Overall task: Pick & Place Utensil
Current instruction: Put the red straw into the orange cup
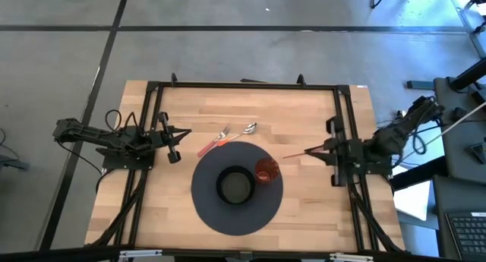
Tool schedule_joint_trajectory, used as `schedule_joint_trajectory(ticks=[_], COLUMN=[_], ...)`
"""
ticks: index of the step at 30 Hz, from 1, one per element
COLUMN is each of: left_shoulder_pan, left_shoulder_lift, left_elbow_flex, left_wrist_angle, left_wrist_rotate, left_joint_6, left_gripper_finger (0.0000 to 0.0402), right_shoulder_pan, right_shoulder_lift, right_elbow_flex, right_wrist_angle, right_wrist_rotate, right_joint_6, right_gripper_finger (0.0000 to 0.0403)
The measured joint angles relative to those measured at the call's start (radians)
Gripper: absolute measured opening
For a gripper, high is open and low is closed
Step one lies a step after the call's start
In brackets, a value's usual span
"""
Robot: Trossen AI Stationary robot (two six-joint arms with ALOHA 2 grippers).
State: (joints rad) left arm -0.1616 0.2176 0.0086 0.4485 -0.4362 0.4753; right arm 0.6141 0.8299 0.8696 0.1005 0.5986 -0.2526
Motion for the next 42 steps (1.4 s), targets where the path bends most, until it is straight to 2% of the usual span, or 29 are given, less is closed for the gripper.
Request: schedule_joint_trajectory(ticks=[5, 15, 21, 29, 35, 42], left_shoulder_pan=[0.000, 0.000, 0.000, 0.000, 0.000, 0.000], left_shoulder_lift=[0.000, 0.000, 0.000, 0.000, 0.000, 0.000], left_elbow_flex=[0.000, 0.000, 0.000, 0.000, 0.000, 0.000], left_wrist_angle=[0.005, 0.005, 0.005, 0.005, 0.005, 0.005], left_wrist_rotate=[0.000, -0.001, 0.000, -0.001, -0.001, 0.000], left_joint_6=[-0.001, -0.001, -0.020, -0.020, -0.021, -0.043], left_gripper_finger=[0.0008, 0.0008, 0.0008, 0.0008, 0.0008, 0.0008], right_shoulder_pan=[-0.032, -0.082, -0.185, -0.300, -0.340, -0.341], right_shoulder_lift=[0.075, 0.246, 0.330, 0.375, 0.423, 0.503], right_elbow_flex=[-0.075, 0.059, 0.063, 0.058, 0.058, 0.057], right_wrist_angle=[0.193, 0.100, 0.077, 0.026, 0.029, 0.029], right_wrist_rotate=[-0.100, -0.102, -0.173, -0.238, -0.318, -0.333], right_joint_6=[-0.035, 0.070, 0.156, 0.254, 0.321, 0.364], right_gripper_finger=[0.0005, 0.0005, 0.0005, 0.0005, 0.0005, 0.0005])
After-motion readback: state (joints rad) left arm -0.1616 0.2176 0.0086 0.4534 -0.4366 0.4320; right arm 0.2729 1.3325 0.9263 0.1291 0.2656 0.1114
